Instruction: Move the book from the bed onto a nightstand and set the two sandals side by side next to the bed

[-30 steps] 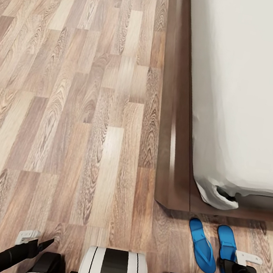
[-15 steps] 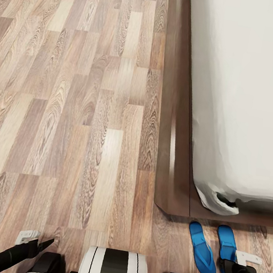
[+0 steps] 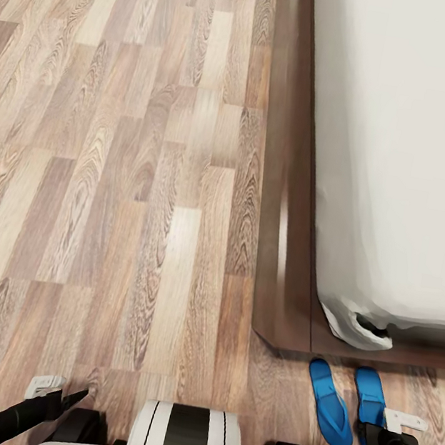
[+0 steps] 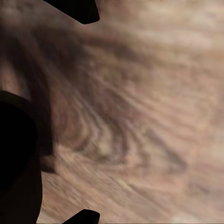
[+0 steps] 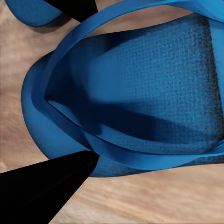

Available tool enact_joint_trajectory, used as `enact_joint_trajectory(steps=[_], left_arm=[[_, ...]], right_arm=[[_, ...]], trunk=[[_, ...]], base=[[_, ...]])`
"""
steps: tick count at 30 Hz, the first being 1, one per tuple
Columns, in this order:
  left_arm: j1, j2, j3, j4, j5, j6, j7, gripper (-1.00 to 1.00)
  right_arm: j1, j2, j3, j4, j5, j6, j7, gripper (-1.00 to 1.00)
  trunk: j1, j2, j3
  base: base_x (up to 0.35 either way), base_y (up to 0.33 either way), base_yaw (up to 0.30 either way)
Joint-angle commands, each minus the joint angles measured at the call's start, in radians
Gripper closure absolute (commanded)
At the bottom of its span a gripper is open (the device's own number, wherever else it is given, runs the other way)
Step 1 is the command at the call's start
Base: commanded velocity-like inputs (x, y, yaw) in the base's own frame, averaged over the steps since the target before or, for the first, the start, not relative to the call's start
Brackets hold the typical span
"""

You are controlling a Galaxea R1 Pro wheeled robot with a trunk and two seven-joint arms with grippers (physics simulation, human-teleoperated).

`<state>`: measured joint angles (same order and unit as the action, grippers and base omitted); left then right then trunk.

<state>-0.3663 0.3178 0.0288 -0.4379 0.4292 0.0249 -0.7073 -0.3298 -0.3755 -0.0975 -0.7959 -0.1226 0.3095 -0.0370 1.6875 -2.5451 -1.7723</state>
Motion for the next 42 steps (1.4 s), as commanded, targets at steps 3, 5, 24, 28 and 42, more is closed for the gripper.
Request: enact_joint_trajectory(steps=[3,5,24,28,42], left_arm=[[0.0,0.0,0.002,0.001,0.004,0.003,-0.005,-1.0],[0.0,0.0,0.002,0.001,0.004,0.003,-0.005,-1.0],[0.0,0.0,0.002,0.001,0.004,0.003,-0.004,-1.0],[0.0,0.0,0.002,0.001,0.004,0.003,-0.004,-1.0],[0.0,0.0,0.002,0.001,0.003,0.004,-0.008,-1.0]], right_arm=[[0.0,0.0,0.001,-0.002,-0.011,0.005,-0.007,1.0],[0.0,0.0,0.001,-0.002,-0.011,0.005,-0.006,1.0],[0.0,0.0,0.001,-0.002,-0.011,0.005,-0.007,-1.0],[0.0,0.0,0.001,-0.002,-0.011,0.005,-0.007,-1.0],[0.0,0.0,0.001,-0.002,-0.011,0.005,-0.007,-1.0]], trunk=[[0.001,-0.001,-0.008],[0.001,-0.001,-0.008],[0.001,-0.001,-0.008],[0.001,-0.001,-0.008],[-0.002,0.001,0.019]], base=[[0.0,0.0,0.0],[0.0,0.0,0.0],[0.0,0.0,0.0],[0.0,0.0,0.0],[0.0,0.0,0.0]])
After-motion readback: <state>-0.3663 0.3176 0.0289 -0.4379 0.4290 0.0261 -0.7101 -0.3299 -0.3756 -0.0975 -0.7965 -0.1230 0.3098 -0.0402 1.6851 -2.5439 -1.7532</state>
